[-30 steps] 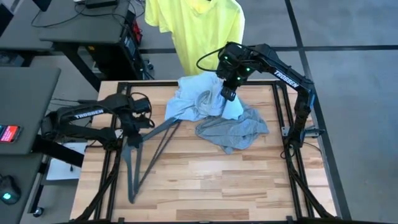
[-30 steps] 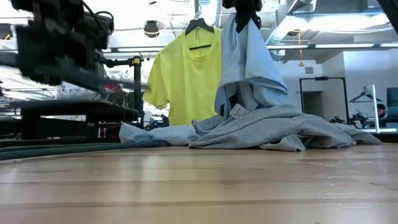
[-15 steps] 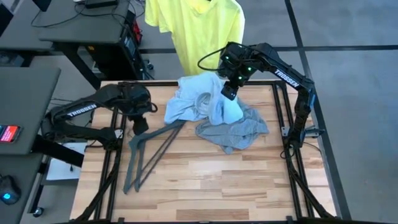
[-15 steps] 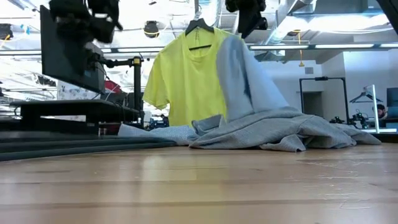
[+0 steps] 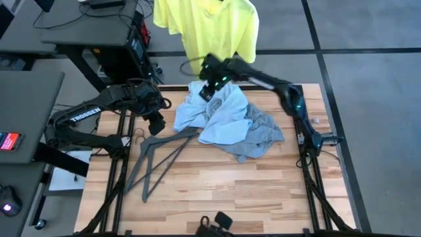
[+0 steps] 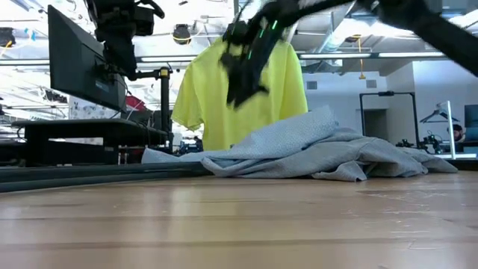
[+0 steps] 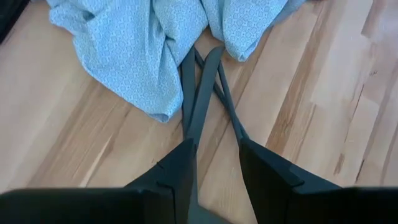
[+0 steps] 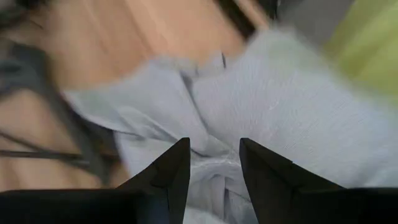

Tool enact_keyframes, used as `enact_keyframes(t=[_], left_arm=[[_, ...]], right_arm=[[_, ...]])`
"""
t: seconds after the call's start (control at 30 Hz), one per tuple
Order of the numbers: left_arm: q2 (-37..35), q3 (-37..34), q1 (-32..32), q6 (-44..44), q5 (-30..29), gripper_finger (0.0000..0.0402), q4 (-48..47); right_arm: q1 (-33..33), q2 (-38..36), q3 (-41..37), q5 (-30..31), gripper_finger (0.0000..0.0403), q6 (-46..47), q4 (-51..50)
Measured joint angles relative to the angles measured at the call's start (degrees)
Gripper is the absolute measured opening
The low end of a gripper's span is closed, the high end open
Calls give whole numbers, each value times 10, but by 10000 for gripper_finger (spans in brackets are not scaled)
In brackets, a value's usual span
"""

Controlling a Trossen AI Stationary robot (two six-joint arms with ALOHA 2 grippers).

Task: Hang clothes
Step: Unhang the blue polo from the rack

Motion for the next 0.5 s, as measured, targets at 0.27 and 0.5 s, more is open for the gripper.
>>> enact_keyframes(t=[0.27,0.5], left_arm=[[-15,0,0,-8,-5,113,-8],[-25,0,0,0,-8,113,-21]], right_arm=[[21,104,0,0,127,-76,-135],[38,84,0,30,127,-108,-316]])
